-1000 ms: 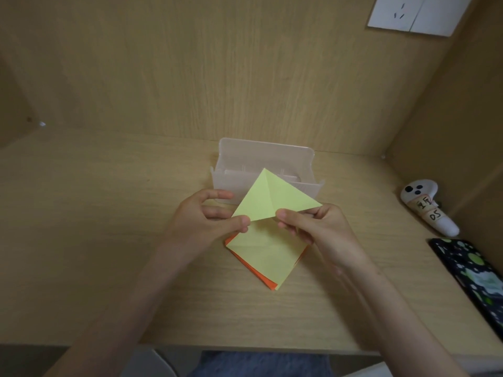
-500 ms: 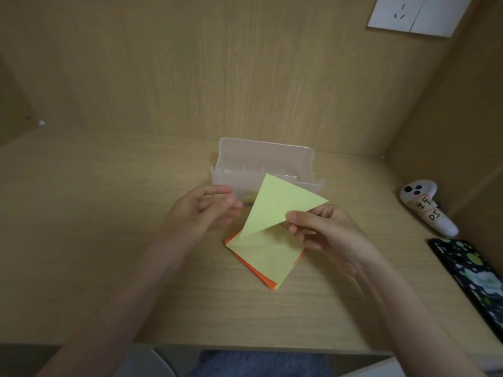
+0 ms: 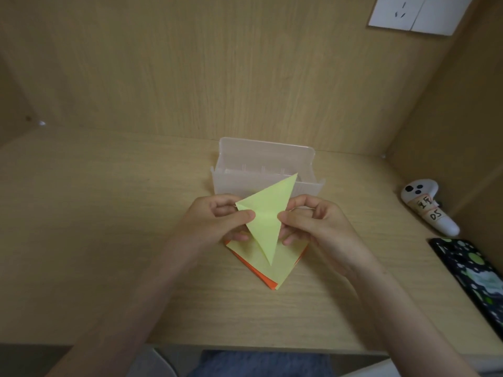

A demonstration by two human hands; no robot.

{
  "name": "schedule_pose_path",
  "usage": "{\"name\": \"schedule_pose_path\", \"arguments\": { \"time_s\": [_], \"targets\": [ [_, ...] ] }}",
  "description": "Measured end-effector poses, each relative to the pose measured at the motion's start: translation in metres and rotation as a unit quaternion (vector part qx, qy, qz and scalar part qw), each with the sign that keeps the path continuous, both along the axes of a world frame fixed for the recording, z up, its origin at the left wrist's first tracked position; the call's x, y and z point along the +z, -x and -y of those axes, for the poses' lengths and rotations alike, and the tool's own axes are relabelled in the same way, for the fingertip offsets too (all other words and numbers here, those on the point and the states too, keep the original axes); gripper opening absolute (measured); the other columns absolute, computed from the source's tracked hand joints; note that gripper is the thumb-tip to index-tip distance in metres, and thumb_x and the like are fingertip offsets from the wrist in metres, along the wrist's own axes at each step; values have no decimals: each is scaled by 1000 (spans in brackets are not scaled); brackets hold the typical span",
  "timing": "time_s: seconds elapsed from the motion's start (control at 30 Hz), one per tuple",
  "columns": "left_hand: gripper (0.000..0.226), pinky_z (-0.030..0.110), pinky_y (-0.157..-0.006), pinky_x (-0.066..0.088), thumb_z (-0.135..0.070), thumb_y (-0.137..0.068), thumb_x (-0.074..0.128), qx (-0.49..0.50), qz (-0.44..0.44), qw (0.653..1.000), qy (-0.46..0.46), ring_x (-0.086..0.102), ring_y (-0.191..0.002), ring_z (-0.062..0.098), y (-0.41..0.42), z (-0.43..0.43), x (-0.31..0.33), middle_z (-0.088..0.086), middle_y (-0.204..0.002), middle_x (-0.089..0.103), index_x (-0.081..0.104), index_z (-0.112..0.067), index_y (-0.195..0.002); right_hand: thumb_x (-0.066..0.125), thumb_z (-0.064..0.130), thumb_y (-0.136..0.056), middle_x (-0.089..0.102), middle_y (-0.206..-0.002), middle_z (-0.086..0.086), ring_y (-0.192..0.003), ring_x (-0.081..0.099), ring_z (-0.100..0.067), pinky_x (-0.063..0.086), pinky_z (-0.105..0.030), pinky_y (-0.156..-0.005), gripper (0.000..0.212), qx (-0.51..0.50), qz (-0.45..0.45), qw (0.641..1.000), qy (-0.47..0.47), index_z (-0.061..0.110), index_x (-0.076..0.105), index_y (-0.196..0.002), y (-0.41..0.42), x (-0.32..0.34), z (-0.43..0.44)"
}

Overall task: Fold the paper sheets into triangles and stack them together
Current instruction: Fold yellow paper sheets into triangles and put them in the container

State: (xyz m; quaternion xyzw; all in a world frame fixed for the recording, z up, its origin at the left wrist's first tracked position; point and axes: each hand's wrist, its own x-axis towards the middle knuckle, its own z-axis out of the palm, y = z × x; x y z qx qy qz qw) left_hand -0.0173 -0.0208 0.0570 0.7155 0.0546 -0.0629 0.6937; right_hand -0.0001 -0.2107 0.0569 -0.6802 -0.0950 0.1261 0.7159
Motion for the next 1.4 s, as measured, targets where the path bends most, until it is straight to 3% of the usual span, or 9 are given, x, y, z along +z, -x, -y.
{"name": "schedule_pose_path", "arguments": {
  "time_s": [0.17, 0.27, 0.33, 0.47, 0.6, 0.67, 0.87, 1.2, 1.4],
  "targets": [
    [10, 16, -51, 53, -15, -81, 69, 0, 1, 1000, 1, 66, -57, 8, 0, 0, 1, 0, -74, 74, 72, -13, -90, 62, -8, -82, 67, -60, -8, -49, 62, -15, 53, -22, -53, 25, 19, 40, 999, 20, 0, 53, -104, 4, 3, -2],
    [10, 13, -52, 51, -15, -81, 69, 9, -9, 1000, 16, 67, -57, 7, 1, -1, 1, 0, -74, 75, 72, -12, -90, 53, -8, -89, 69, -69, -6, -60, 64, -20, 55, -30, -60, 29, 6, 99, 995, 19, 6, 47, -114, 6, 0, -1],
    [13, 13, -52, 51, -16, -80, 70, 15, -15, 999, 26, 67, -56, 7, 1, -2, -1, 2, -74, 75, 72, -10, -91, 48, -12, -90, 68, -79, -4, -69, 65, -20, 55, -34, -64, 28, 16, 148, 988, 45, 11, 52, -107, 7, -2, 1],
    [10, 15, -55, 54, -13, -81, 67, 6, -16, 998, 65, 68, -61, 9, 3, -3, -3, 2, -73, 74, 71, -7, -89, 66, -6, -80, 65, -96, -3, -88, 65, -16, 52, -41, -77, 25, 27, 207, 970, 127, 19, 69, -86, 9, -12, 1],
    [10, 16, -60, 55, -12, -86, 61, -42, -12, 993, 109, 72, -77, 14, 8, 0, 0, 7, -83, 75, 70, -8, -90, 73, 6, -71, 69, -84, -6, -70, 64, -15, 53, -27, -67, 9, -25, 172, 984, 49, 8, 71, -79, 8, -14, -5],
    [13, 16, -62, 55, -14, -90, 56, -62, -14, 989, 131, 72, -83, 15, 11, 1, 2, 9, -86, 75, 68, -9, -93, 73, 12, -67, 70, -76, -6, -62, 63, -15, 53, -23, -62, 12, -52, 131, 990, 8, 5, 70, -76, 6, -14, -7],
    [21, 17, -66, 55, -19, -94, 48, -91, -1, 985, 149, 71, -92, 15, 14, 2, 2, 9, -93, 75, 67, -11, -100, 72, 12, -66, 70, -64, -11, -57, 64, -17, 55, -22, -61, 19, -71, 54, 995, -49, -1, 67, -80, 4, -14, -10],
    [28, 20, -70, 57, -28, -89, 50, -101, 20, 983, 155, 71, -90, 17, 19, 8, 5, 11, -90, 74, 67, -7, -98, 71, -1, -71, 68, -66, -8, -58, 66, -18, 55, -24, -63, 35, -94, 37, 991, -83, 3, 57, -103, 5, -11, -11],
    [15, 21, -65, 58, -10, -85, 61, -69, 32, 991, 113, 72, -85, 17, 17, 8, 1, 10, -87, 75, 68, -8, -98, 72, 5, -68, 68, -67, -9, -59, 66, -18, 55, -24, -66, 37, -87, 32, 993, -75, 3, 59, -103, 8, -10, -11]
  ]
}}
